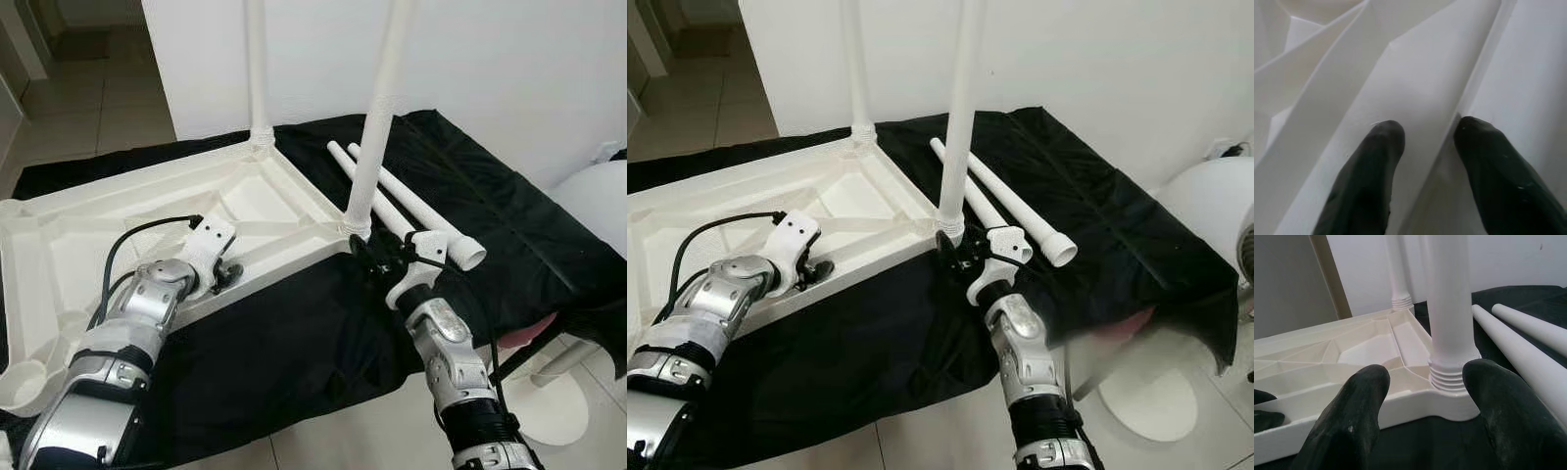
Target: Building children table
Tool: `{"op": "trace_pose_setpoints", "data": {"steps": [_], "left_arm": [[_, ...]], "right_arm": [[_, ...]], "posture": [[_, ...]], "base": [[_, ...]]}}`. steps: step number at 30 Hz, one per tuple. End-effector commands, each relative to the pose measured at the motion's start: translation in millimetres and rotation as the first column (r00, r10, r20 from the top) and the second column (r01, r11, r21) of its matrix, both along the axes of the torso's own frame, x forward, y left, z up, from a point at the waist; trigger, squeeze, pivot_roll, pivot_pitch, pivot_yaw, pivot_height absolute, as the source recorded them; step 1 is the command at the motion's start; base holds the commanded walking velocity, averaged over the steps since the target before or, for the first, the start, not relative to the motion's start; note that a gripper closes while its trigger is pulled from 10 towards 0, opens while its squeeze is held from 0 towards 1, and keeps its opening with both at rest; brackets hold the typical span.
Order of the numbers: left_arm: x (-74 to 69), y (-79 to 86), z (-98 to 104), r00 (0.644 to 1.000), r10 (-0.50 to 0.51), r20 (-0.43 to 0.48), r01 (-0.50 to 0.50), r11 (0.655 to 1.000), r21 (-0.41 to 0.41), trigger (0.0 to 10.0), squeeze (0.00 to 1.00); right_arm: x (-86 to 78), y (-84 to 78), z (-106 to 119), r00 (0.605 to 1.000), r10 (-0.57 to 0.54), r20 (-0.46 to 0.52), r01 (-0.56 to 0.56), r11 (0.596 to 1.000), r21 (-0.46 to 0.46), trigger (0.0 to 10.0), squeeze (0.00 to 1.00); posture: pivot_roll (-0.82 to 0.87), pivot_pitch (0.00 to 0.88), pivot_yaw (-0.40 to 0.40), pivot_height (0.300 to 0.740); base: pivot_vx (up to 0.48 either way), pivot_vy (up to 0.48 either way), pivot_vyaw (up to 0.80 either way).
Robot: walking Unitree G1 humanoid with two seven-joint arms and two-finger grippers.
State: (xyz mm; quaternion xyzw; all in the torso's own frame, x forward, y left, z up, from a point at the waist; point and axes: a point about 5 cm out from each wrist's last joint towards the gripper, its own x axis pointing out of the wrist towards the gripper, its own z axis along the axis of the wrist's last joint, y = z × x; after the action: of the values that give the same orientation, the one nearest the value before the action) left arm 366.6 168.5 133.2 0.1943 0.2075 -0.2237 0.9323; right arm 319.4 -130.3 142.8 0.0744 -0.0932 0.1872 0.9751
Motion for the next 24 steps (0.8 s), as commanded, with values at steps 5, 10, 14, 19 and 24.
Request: {"op": "trace_pose_setpoints", "data": {"steps": [5, 10, 14, 19, 24], "left_arm": [[0.1, 13.2, -8.8, 0.995, 0.103, -0.01, -0.103, 0.994, 0.034, 0.0, 0.0], [-1.1, 5.6, -9.5, 0.997, 0.074, -0.018, -0.074, 0.997, 0.018, 0.0, 0.0], [-5.2, -2.5, -14.0, 0.998, 0.05, -0.032, -0.05, 0.999, 0.004, 0.0, 0.0], [-10.8, -15.7, -18.1, 0.999, 0.009, -0.044, -0.01, 1.0, -0.015, 0.0, 0.0], [-13.7, -26.3, -18.9, 0.999, -0.028, -0.046, 0.027, 0.999, -0.033, 5.5, 0.0]], "right_arm": [[-1.5, -1.2, -3.9, 1.0, -0.01, -0.009, 0.01, 1.0, -0.01, 10.0, 0.0], [-1.4, -0.3, -4.5, 1.0, -0.01, -0.01, 0.01, 1.0, -0.012, 10.0, 0.0], [-1.5, 1.0, -5.2, 1.0, -0.009, -0.012, 0.009, 1.0, -0.012, 10.0, 0.0], [-2.1, 2.1, -7.1, 1.0, -0.003, -0.017, 0.003, 1.0, -0.019, 10.0, 0.0], [-1.8, 1.9, -7.6, 1.0, -0.001, -0.019, 0.001, 1.0, -0.023, 10.0, 0.0]], "posture": [[-0.05, 0.011, 0.023, 0.74], [-0.05, 0.004, 0.027, 0.74], [-0.05, 0.002, 0.027, 0.74], [-0.04, 0.003, 0.025, 0.74], [-0.04, 0.002, 0.021, 0.74]], "base": [[0.0, 0.0, 0.0], [0.0, 0.0, 0.0], [0.0, 0.0, 0.0], [0.0, 0.0, 0.0], [0.0, 0.0, 0.0]]}}
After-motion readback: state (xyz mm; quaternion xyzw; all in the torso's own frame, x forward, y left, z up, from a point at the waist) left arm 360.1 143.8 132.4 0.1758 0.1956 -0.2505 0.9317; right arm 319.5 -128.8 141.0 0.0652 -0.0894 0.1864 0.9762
